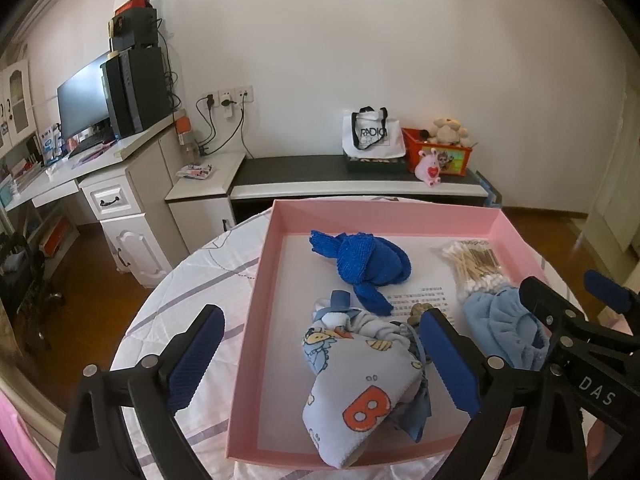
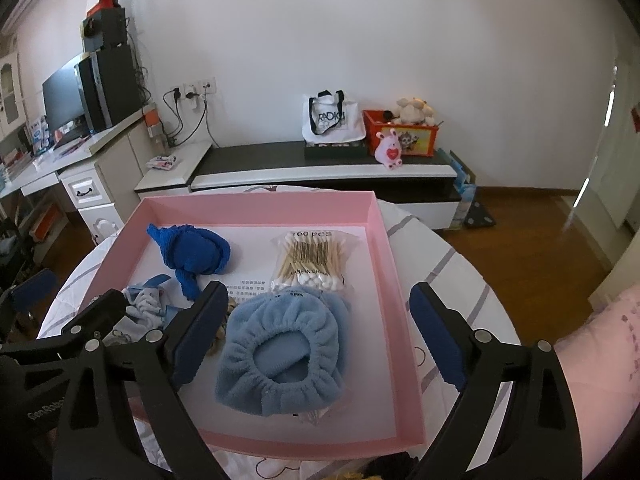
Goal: Organize soft objects
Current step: 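Open both tools to release the scrunchie and swab bag into the box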
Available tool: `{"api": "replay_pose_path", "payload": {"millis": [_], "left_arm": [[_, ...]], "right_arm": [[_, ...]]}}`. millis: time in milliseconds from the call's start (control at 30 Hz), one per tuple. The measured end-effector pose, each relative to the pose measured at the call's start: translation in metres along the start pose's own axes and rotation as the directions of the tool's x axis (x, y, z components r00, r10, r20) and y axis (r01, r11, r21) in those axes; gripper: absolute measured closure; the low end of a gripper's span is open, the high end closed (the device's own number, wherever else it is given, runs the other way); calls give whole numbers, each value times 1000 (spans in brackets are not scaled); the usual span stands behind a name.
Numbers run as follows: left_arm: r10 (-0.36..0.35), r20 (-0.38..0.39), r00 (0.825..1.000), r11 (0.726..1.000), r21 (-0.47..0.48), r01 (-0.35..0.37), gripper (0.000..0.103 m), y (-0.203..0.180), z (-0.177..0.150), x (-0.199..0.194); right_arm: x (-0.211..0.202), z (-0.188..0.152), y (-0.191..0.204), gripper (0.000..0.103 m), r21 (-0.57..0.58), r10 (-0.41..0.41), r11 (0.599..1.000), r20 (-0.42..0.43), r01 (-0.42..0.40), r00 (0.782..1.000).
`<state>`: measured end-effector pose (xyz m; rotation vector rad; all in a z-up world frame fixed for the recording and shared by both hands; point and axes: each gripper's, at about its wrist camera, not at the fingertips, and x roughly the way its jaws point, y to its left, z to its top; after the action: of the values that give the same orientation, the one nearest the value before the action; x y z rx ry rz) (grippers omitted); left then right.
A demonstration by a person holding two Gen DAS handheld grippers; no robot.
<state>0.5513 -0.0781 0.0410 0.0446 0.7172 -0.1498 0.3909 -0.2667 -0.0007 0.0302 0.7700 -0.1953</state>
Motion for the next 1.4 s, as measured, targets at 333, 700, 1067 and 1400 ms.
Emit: {"api": "replay_pose_path", "payload": {"millis": [333, 700, 1067, 1400], "left_arm": [[9, 13, 1000, 1000, -8, -9, 3, 0, -4, -20], [9, 20, 1000, 1000, -17, -9, 0, 0, -14, -60], [13, 43, 999, 999, -38, -11, 0, 0, -38, -124], [21, 96, 995, 999, -43, -17, 0, -5, -64, -192]], "right_arm": [[-10, -4, -2, 9, 6, -21, 1000, 3, 21, 1000], [-40, -10, -2, 9, 1, -38, 999, 22, 38, 999], [-86, -24, -9, 0, 18, -35, 999, 71, 34, 997], [-139, -40, -11, 0, 5, -18, 1000, 122, 17, 992]]}}
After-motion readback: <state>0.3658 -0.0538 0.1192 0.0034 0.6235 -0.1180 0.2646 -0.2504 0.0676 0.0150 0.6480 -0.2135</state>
